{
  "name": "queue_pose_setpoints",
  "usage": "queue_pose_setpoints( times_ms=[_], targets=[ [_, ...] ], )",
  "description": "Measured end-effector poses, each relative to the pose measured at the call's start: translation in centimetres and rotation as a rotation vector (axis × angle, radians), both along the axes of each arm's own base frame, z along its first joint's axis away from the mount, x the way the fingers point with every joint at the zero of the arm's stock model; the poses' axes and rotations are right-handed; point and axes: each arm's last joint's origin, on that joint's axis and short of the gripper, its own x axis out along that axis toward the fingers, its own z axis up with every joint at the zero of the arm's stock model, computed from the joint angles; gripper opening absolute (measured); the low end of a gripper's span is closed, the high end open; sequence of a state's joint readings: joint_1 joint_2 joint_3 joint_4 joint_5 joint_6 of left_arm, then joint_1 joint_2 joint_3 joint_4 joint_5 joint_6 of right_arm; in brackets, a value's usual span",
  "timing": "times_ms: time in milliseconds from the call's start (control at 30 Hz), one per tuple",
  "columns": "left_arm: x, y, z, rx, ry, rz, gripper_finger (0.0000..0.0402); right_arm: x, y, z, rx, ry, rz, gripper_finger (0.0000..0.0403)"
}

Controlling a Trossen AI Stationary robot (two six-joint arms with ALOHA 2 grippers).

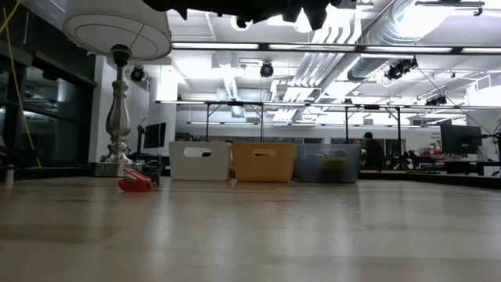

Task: Pick and place Stapler, Stapler remover, tape
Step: Put the blue tape into the black bin

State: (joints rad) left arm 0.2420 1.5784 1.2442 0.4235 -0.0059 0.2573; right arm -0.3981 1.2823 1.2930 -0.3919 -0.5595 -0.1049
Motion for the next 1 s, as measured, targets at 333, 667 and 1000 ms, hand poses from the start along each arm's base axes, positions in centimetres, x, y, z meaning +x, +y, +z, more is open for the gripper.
queue_pose_setpoints(
  times_ms=[333, 667, 1000],
  targets=[
    [0.1, 0.0, -0.5, -0.006, 0.051, -0.004, 0.0138, -0.2, -0.2, -0.2, -0.007, 0.032, -0.050, 0.0034],
    [0.1, 0.0, -0.7, 0.014, 0.074, -0.008, 0.0198, -0.5, -0.7, -0.6, -0.010, 0.079, -0.113, 0.0034],
    [0.1, 0.1, -0.8, 0.013, 0.077, -0.008, 0.0255, -0.7, -1.0, -0.7, -0.006, 0.096, -0.125, 0.0034]
  ],
)
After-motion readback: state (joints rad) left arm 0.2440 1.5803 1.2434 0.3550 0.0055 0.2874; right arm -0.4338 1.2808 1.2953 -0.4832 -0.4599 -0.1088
